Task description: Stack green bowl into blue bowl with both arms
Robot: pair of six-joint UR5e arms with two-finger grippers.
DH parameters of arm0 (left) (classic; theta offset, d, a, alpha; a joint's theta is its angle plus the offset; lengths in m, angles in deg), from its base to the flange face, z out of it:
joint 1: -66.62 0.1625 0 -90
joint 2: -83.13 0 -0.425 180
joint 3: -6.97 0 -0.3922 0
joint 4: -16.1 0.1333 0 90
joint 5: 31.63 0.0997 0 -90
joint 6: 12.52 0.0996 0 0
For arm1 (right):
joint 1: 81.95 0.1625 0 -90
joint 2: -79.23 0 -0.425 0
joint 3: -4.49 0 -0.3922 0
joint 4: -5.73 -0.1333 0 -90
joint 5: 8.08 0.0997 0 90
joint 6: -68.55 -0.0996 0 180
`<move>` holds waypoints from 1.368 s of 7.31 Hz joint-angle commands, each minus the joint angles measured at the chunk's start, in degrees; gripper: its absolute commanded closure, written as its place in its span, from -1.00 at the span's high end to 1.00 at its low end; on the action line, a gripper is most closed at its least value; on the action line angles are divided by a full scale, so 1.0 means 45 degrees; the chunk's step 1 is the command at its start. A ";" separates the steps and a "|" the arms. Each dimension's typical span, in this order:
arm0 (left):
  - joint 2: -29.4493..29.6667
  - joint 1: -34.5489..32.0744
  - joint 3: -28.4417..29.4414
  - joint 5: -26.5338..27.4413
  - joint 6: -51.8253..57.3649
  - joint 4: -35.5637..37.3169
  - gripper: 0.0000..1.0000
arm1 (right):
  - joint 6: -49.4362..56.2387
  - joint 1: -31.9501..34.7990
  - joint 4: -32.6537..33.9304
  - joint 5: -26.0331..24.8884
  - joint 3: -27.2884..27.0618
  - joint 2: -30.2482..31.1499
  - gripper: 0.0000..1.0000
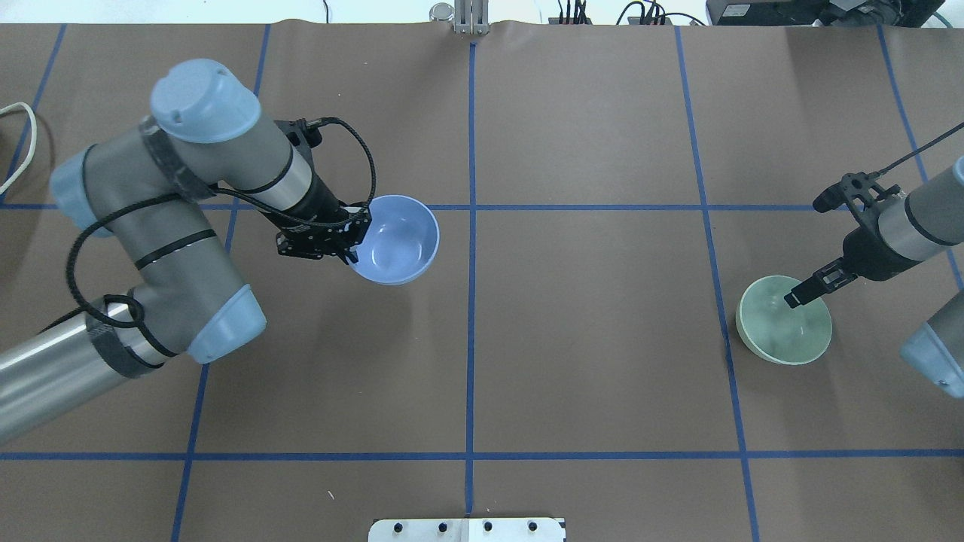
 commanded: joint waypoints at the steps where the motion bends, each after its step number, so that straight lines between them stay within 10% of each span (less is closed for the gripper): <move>1: 0.1259 0.0922 0.1270 0.0880 -0.0750 -0.0262 -1.00 | -0.0007 -0.0001 -0.0037 0.0020 -0.0011 0.0000 0.13; 4: 0.1322 0.1101 0.1763 0.0882 -0.0911 -0.1201 -1.00 | -0.0007 -0.0001 -0.0037 0.0059 -0.0011 -0.0020 -0.49; 8: 0.1322 0.1257 0.2115 0.0961 -0.0892 -0.1808 -1.00 | -0.0007 -0.0001 -0.0037 0.0059 -0.0012 -0.0020 -0.58; 9: 0.1341 0.1257 0.2115 0.0961 -0.0834 -0.1866 -0.84 | -0.0007 -0.0001 -0.0037 0.0059 -0.0011 -0.0020 -0.59; 10: 0.1322 0.1238 0.2096 0.0961 -0.0814 -0.2292 -0.03 | -0.0007 -0.0001 -0.0037 0.0059 -0.0011 -0.0020 -0.59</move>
